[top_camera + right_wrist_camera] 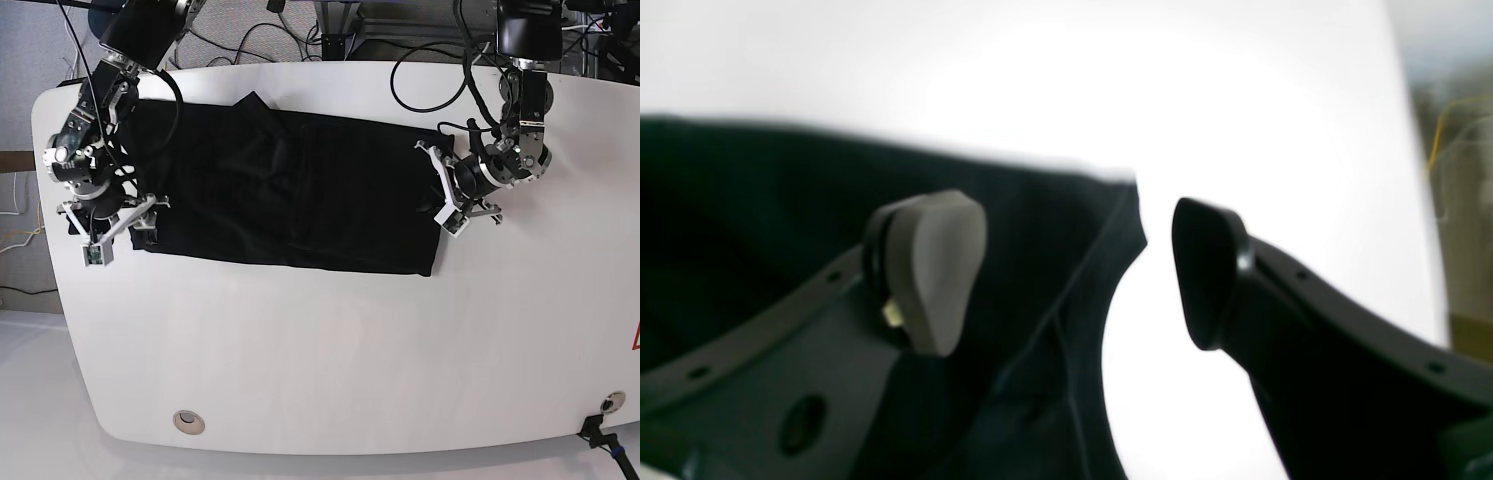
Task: Fold the T-shirt properly
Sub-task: 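Grasp the opposite end of the strip with the right gripper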
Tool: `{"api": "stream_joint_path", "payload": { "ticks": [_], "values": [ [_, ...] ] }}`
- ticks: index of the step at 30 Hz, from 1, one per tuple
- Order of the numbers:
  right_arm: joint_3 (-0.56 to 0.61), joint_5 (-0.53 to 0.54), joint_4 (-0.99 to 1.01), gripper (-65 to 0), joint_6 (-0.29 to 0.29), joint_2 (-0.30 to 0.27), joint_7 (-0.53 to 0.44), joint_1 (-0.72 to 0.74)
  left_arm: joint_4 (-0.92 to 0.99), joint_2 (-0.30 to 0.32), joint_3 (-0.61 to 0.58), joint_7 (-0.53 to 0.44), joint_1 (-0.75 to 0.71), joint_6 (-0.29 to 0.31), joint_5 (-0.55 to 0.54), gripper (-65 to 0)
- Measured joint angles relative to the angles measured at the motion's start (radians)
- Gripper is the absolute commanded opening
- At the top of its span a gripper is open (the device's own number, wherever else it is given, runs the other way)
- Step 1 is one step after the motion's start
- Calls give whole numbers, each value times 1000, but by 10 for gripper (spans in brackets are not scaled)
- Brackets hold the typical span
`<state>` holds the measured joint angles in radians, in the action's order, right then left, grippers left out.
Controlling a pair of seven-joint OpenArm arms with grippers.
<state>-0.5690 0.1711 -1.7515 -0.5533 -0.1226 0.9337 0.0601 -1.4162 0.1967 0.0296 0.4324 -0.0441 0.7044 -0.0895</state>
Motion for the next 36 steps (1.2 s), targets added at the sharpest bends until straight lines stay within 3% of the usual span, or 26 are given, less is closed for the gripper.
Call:
{"api": "stream_joint_path", "payload": {
  "ticks": [4,7,14,20,30,36],
  "values": [
    [-138,114,98,-195,-51,-5,22,8,3,10,37,9,-2,3,0,-650],
    [-203,163,135,-192,-96,-10,92,4,3,9,36,12,0,0,3,-650],
    [-269,356,321,-191,-119,-58,121,-19,3,29,37,11,-5,0,2,-650],
    [-269,437,394,-191,-125,-86,126,-47,2,29,37,1,-11,-1,0,-650],
    [-183,509,384,-192,-129,0,91,-64,1,29,37,1,-11,-1,0,-650],
    [-109,518,383,-194,-131,23,85,-61,1,29,37,4,-11,-1,0,-650]
  ]
}}
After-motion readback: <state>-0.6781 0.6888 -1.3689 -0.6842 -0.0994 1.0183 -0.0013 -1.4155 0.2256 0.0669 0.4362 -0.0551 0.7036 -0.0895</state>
